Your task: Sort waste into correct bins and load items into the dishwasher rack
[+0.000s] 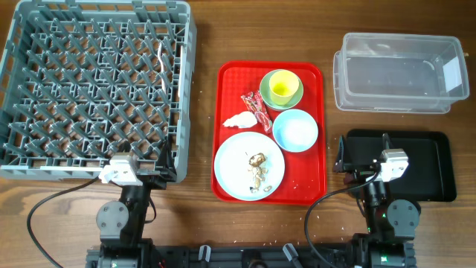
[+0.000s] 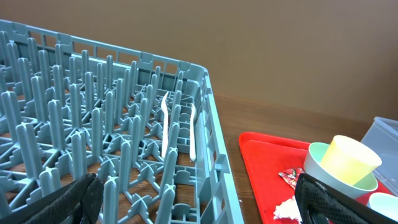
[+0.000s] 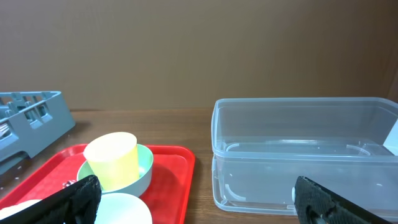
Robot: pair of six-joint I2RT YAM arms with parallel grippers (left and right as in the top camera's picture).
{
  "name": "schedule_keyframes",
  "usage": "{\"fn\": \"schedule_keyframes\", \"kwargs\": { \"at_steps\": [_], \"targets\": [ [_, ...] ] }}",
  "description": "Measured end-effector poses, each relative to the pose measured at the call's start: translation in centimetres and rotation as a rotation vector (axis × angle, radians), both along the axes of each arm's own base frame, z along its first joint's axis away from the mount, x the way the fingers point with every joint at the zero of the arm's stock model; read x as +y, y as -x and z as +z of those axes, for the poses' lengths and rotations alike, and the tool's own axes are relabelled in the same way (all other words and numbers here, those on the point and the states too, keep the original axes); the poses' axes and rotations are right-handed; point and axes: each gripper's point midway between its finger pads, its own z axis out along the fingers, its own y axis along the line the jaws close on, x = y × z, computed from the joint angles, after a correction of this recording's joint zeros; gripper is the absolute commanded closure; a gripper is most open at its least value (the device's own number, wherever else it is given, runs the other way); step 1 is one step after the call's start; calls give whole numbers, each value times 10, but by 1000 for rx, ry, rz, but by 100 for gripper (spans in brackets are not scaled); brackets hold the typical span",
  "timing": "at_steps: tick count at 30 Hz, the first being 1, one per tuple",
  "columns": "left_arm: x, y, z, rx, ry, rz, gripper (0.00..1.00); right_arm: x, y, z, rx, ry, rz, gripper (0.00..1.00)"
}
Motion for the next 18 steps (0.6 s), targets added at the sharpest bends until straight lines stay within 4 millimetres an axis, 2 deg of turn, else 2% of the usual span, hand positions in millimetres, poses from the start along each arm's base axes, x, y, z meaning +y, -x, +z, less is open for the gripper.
{"fn": "schedule_keyframes", "kwargs": {
  "at_steps": [14, 16, 18],
  "targets": [
    [0, 0, 0, 0, 0, 0, 0, 0, 0, 0, -1, 6, -1, 0],
    [0, 0, 0, 0, 0, 0, 0, 19, 3, 19, -60, -157, 116, 0],
    [0, 0, 0, 0, 0, 0, 0, 33, 10, 49, -123, -473, 237, 0]
  ]
}}
